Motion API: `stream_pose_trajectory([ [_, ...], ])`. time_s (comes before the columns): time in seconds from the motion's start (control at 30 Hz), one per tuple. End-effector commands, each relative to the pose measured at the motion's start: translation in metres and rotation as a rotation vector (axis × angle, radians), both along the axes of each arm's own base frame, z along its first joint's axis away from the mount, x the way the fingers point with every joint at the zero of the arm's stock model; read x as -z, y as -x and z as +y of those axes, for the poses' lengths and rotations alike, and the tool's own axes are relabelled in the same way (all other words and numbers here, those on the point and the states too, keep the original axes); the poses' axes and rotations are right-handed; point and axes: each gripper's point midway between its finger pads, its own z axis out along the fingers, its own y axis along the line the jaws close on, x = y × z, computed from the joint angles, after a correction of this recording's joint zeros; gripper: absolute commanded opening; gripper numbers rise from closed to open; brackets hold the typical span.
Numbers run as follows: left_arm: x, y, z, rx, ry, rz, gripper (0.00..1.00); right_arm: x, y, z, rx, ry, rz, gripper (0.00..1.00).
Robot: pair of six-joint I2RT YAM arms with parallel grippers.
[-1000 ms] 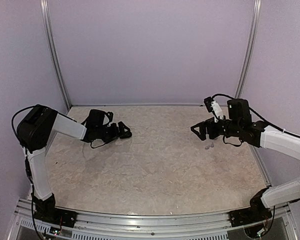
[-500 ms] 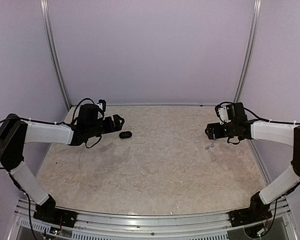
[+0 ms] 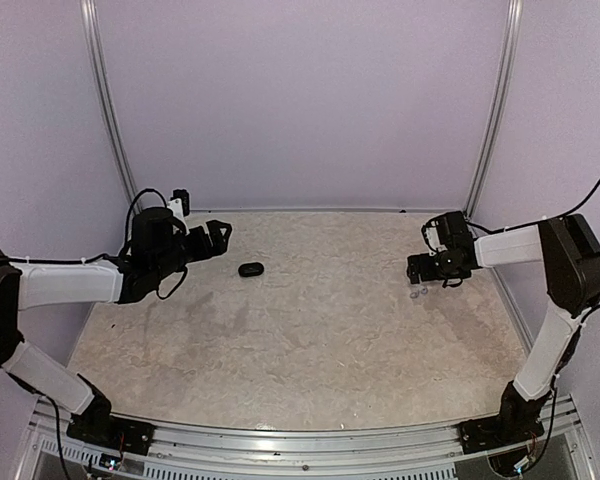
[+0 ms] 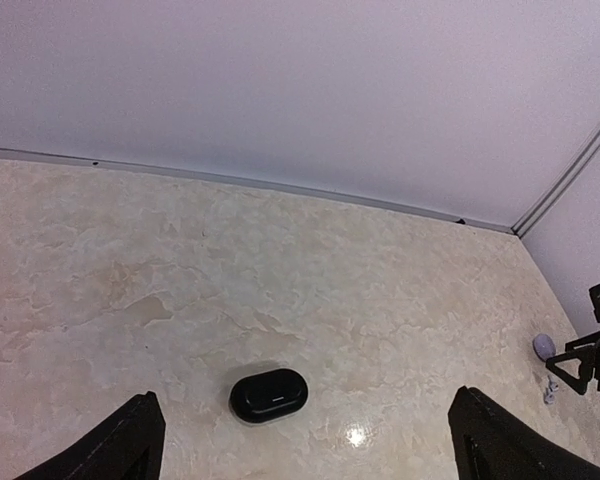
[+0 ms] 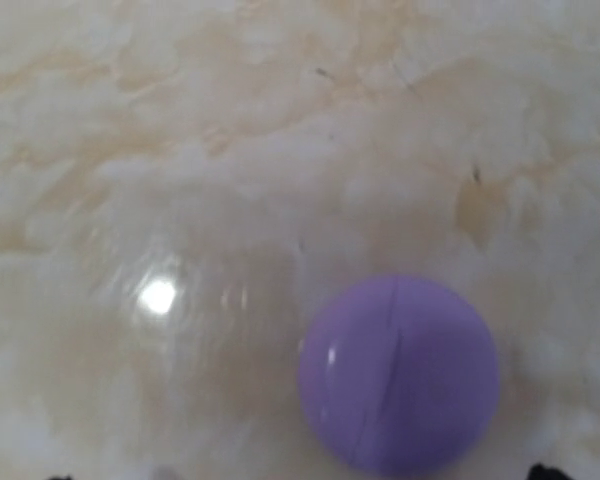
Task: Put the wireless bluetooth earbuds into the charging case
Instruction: Pick up the charging case from the center of the board.
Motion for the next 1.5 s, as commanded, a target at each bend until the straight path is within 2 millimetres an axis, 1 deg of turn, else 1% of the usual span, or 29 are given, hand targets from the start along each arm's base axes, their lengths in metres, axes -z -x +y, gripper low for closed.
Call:
stream_pose_trajectory([
  [0.0, -0.017, 0.003, 0.01, -0.038, -0.002, -0.069, 0.99, 0.009, -0.016, -0.009, 0.037, 0.028, -0.001, 0.98],
  [0.2, -0.034, 0.015, 0.018, -0.057, 0.028, -0.15, 0.99, 0.019, -0.025, -0.016, 0.064, 0.071, 0.015, 0.94],
  [0.3, -0.041, 0.021, 0.018, -0.056, 0.044, -0.187, 0.99, 0.022, -0.029, -0.019, 0.075, 0.088, 0.017, 0.9],
  [0.43, -0.038, 0.023, 0.015, -0.041, 0.042, -0.189, 0.99, 0.025, -0.034, -0.023, 0.081, 0.071, 0.03, 0.84],
  [0.5, -0.037, 0.022, 0.015, -0.037, 0.031, -0.184, 0.98, 0.028, -0.034, -0.027, 0.088, 0.054, 0.041, 0.79],
  [0.53, -0.036, 0.022, 0.016, -0.044, 0.021, -0.182, 0.98, 0.029, -0.035, -0.029, 0.093, 0.043, 0.046, 0.76],
  [0.6, -0.036, 0.021, 0.019, -0.056, 0.009, -0.182, 0.98, 0.032, -0.034, -0.032, 0.095, 0.027, 0.061, 0.72],
  [0.73, -0.04, 0.024, 0.021, -0.054, 0.016, -0.197, 0.98, 0.039, -0.034, -0.03, 0.082, 0.012, 0.087, 0.68],
  [0.83, -0.041, 0.024, 0.021, -0.048, 0.02, -0.2, 0.97, 0.043, -0.035, -0.026, 0.068, -0.004, 0.101, 0.62],
  [0.93, -0.041, 0.024, 0.02, -0.04, 0.018, -0.202, 0.97, 0.044, -0.035, -0.023, 0.054, -0.014, 0.104, 0.56],
  [1.0, -0.04, 0.024, 0.02, -0.039, 0.017, -0.202, 0.98, 0.04, -0.035, -0.019, 0.035, -0.025, 0.099, 0.52],
  [1.03, -0.04, 0.025, 0.02, -0.036, 0.021, -0.2, 0.98, 0.037, -0.035, -0.019, 0.028, -0.025, 0.093, 0.5],
  [1.07, -0.04, 0.025, 0.018, -0.026, 0.025, -0.2, 0.99, 0.033, -0.034, -0.014, 0.007, -0.046, 0.088, 0.48],
  [1.17, -0.042, 0.033, 0.003, 0.039, 0.026, -0.228, 0.99, 0.011, -0.034, 0.002, -0.074, -0.107, 0.052, 0.42],
  [1.3, -0.049, 0.05, -0.02, 0.103, -0.03, -0.307, 0.99, -0.027, -0.029, 0.03, -0.212, -0.191, 0.009, 0.38],
  [1.37, -0.052, 0.058, -0.032, 0.143, -0.055, -0.342, 0.99, -0.048, -0.023, 0.047, -0.288, -0.227, -0.012, 0.37],
  [1.47, -0.056, 0.074, -0.055, 0.247, -0.084, -0.385, 0.99, -0.084, -0.004, 0.079, -0.44, -0.286, -0.056, 0.36],
])
